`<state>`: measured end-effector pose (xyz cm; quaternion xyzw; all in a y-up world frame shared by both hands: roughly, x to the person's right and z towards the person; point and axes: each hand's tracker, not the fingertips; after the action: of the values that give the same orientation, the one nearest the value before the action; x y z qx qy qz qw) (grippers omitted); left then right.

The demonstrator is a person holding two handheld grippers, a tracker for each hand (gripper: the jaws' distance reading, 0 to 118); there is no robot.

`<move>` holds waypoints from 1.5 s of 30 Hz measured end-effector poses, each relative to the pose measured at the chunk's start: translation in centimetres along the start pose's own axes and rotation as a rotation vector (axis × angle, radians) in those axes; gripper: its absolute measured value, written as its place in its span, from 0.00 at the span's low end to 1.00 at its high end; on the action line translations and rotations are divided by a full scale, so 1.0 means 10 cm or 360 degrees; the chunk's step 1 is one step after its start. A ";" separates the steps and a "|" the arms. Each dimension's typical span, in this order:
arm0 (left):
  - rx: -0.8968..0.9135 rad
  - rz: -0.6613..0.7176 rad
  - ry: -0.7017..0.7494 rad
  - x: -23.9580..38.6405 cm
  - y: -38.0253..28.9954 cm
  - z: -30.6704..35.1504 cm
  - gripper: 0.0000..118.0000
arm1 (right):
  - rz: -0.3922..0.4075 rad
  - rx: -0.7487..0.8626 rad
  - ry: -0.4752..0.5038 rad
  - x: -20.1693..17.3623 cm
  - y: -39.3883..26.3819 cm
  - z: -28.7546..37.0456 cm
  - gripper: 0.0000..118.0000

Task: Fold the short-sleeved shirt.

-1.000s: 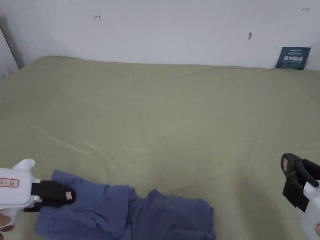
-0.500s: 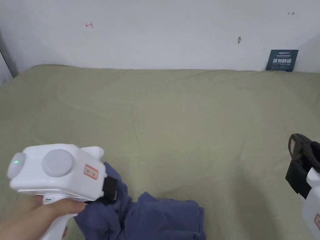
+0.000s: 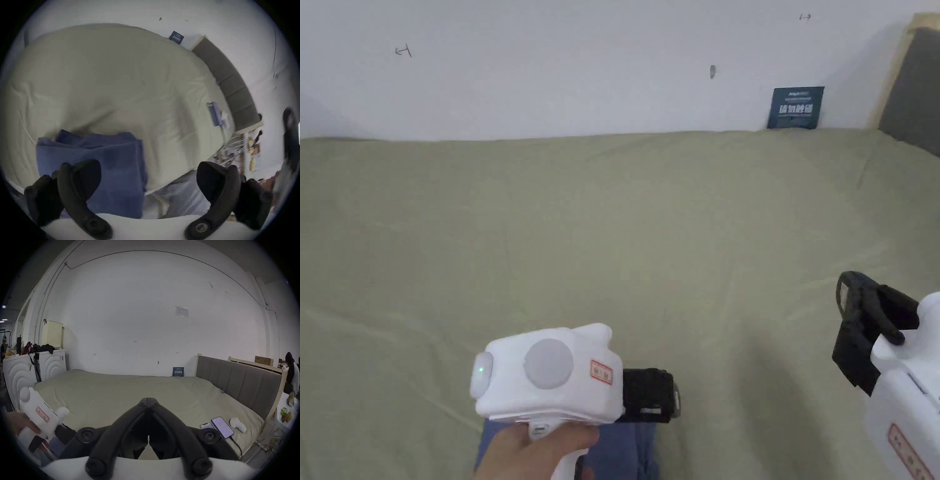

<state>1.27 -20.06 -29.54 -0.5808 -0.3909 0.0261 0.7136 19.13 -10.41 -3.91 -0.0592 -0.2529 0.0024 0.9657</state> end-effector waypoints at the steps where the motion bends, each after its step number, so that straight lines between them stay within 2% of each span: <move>1: 0.0026 0.0042 -0.0050 -0.09 0.00 0.09 1.00 | -0.0014 -0.0008 -0.0005 0.02 -0.01 0.00 0.01; 3: 0.0079 0.0106 -0.0040 -0.22 0.02 0.33 0.93 | -0.0039 -0.0017 -0.0010 0.02 -0.03 -0.01 0.01; 4: 0.0118 0.0102 -0.0032 -0.32 0.00 0.42 0.82 | -0.0049 -0.0022 -0.0009 0.02 -0.04 -0.01 0.01; 6: 0.0184 0.0118 -0.0001 -0.56 -0.06 0.56 0.14 | -0.0069 -0.0037 -0.0001 0.00 -0.07 -0.04 0.01; 7: 0.0185 0.0135 -0.0019 -0.60 -0.09 0.59 0.00 | -0.0077 -0.0047 0.0008 -0.01 -0.08 -0.05 0.01; 9: 0.0157 0.0203 -0.0037 -0.81 -0.21 0.49 0.00 | -0.0088 -0.0069 0.0027 -0.05 -0.11 -0.07 0.01; 14: -0.0064 0.0229 -0.0454 -0.93 -0.64 -0.07 0.00 | -0.0093 -0.0126 0.0050 -0.14 -0.20 -0.08 0.01; 18: -0.0088 0.0200 -0.0515 -0.87 -0.85 -0.55 0.00 | -0.0107 -0.0171 0.0065 -0.16 -0.24 -0.08 0.01; 23: -0.0087 0.0153 -0.0501 -0.77 -0.81 -0.60 0.00 | -0.0108 -0.0209 0.0090 -0.17 -0.30 -0.08 0.01; 27: -0.0082 0.0106 -0.0473 -0.73 -0.72 -0.34 0.00 | -0.0176 -0.0306 0.0241 -0.25 -0.39 -0.11 0.01; 29: -0.0006 0.0049 -0.0453 -0.76 -0.65 -0.08 0.00 | -0.0214 -0.0427 0.0397 -0.33 -0.46 -0.18 0.01; 31: 0.0081 0.0055 -0.0441 -0.88 -0.56 0.22 0.00 | -0.0311 -0.0587 0.0578 -0.44 -0.58 -0.31 0.01; 33: 0.0173 0.0048 -0.0404 -1.02 -0.50 0.49 0.00 | -0.0464 -0.0784 0.0806 -0.57 -0.74 -0.49 0.01; 35: 0.0226 0.0055 -0.0352 -1.21 -0.44 0.73 0.00 | -0.0733 -0.0990 0.1112 -0.70 -0.98 -0.75 0.01; 36: 0.0244 0.0062 -0.0338 -1.30 -0.42 0.81 0.00 | -0.0882 -0.1088 0.1228 -0.75 -1.13 -0.88 0.01; 37: 0.0252 0.0075 -0.0325 -1.39 -0.41 0.86 0.00 | -0.0963 -0.1158 0.1302 -0.81 -1.25 -0.99 0.01; 40: 0.0255 0.0112 -0.0287 -1.69 -0.38 0.91 0.00 | -0.1138 -0.1412 0.1472 -0.95 -1.69 -1.33 0.01; 43: 0.0237 0.0156 -0.0276 -1.95 -0.36 0.89 0.00 | -0.1248 -0.1566 0.1509 -0.94 -2.08 -1.56 0.01; 45: 0.0220 0.0197 -0.0290 -2.10 -0.35 0.87 0.00 | -0.1479 -0.1640 0.1510 -0.81 -2.33 -1.70 0.01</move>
<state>-19.81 -24.47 -37.50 -0.5485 -0.4148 0.1497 0.7104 19.78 -35.74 -19.90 -0.3773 0.2119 -0.5365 0.7245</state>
